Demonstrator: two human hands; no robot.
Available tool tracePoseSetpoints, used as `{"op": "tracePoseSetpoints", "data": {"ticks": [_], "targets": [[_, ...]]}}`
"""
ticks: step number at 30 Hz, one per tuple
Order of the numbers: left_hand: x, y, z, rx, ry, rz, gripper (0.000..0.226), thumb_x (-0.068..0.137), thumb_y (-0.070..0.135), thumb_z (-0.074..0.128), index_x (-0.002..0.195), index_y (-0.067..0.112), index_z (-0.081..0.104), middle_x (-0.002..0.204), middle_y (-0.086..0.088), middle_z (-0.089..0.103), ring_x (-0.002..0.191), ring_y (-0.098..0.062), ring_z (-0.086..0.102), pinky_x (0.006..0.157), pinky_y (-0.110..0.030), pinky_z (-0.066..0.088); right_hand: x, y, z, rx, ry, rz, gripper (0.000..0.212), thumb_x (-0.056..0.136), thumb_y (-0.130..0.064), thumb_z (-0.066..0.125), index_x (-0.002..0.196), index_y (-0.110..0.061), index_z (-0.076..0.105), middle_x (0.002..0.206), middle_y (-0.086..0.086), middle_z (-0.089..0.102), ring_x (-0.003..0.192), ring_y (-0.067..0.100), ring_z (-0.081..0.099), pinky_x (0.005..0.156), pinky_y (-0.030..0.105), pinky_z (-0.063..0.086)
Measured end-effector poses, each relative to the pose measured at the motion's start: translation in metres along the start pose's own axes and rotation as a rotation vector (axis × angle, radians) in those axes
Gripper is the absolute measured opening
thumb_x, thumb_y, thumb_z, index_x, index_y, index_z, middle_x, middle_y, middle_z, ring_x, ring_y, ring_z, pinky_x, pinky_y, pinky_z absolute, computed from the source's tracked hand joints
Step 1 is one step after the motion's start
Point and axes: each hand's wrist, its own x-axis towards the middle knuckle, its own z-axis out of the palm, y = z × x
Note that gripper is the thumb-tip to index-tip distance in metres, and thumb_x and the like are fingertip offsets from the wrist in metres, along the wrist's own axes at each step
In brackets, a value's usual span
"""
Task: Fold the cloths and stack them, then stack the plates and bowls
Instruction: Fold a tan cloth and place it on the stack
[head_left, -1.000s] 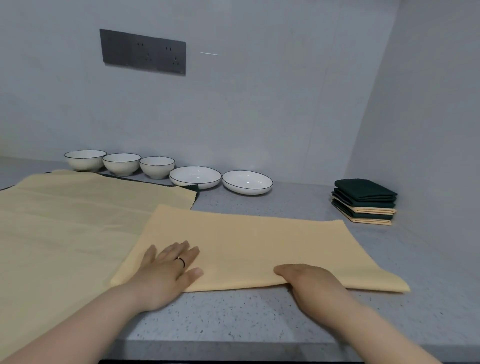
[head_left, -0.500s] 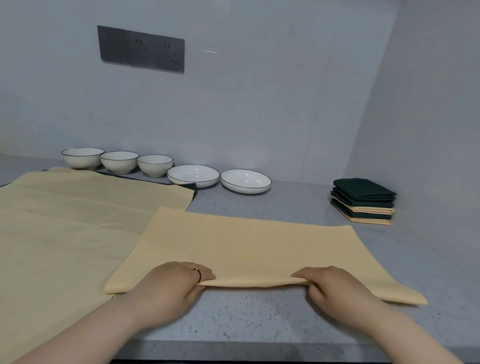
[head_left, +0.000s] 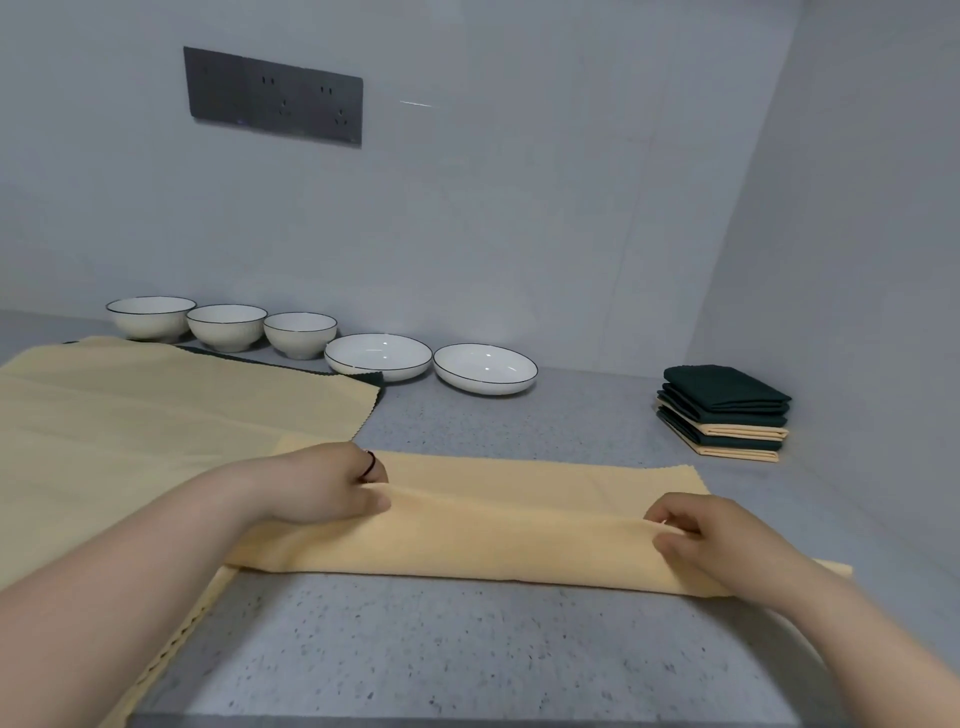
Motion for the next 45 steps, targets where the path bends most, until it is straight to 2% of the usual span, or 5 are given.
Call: {"op": "tracePoseSetpoints", "data": {"ticks": [7,15,21,37,45], "targets": [[0.033,-0.006,0.011,0.139,0.122,-0.160,0.033,0.099,0.029,0.034,0.066,0.026,0.037,0.083,0.003,0.047,0.083,-0.017,0.044,0.069,-0.023,0.031,0.043,0.003,-0.002,-0.084,0.005,0.039,0.019,0.096,-0.018,0.043,0.088,-0.027,0.057,0.092,-0.014,0.054,0.092,0.009,0.050,0.077,0.019,0.036],[0.070,-0.021,0.019,0.199,0.194,-0.212,0.035,0.100,0.026,0.027,0.128,0.019,0.046,0.133,0.001,0.050,0.121,-0.018,0.047,0.095,-0.024,0.037,0.097,-0.001,0.009,-0.178,-0.009,0.103,0.026,0.097,-0.018,0.037,0.113,-0.015,0.058,0.120,0.000,0.058,0.110,0.017,0.051,0.081,0.024,0.038],[0.084,-0.037,0.022,0.112,0.239,-0.205,0.034,0.099,0.026,0.030,0.127,0.025,0.050,0.132,0.004,0.052,0.121,-0.016,0.048,0.098,-0.024,0.039,0.122,0.004,0.014,-0.134,0.007,0.105,0.014,0.094,-0.017,0.043,0.090,-0.022,0.055,0.113,-0.001,0.061,0.094,0.012,0.051,0.081,0.024,0.041],[0.095,-0.045,0.023,0.141,0.409,-0.263,0.028,0.095,0.029,0.042,0.118,0.034,0.057,0.121,0.010,0.060,0.113,-0.013,0.053,0.075,-0.020,0.035,0.142,0.002,0.040,-0.260,0.236,0.101,0.028,0.094,-0.016,0.041,0.108,-0.022,0.063,0.117,-0.004,0.062,0.108,0.016,0.055,0.091,0.025,0.035],[0.090,-0.012,0.026,0.263,0.395,-0.072,0.038,0.099,0.024,0.025,0.132,0.024,0.045,0.144,0.017,0.037,0.136,-0.001,0.028,0.116,-0.027,0.003,0.143,0.002,0.045,-0.190,0.216,0.106,0.028,0.094,-0.013,0.040,0.111,-0.017,0.063,0.120,0.001,0.060,0.109,0.017,0.053,0.083,0.024,0.040]]}}
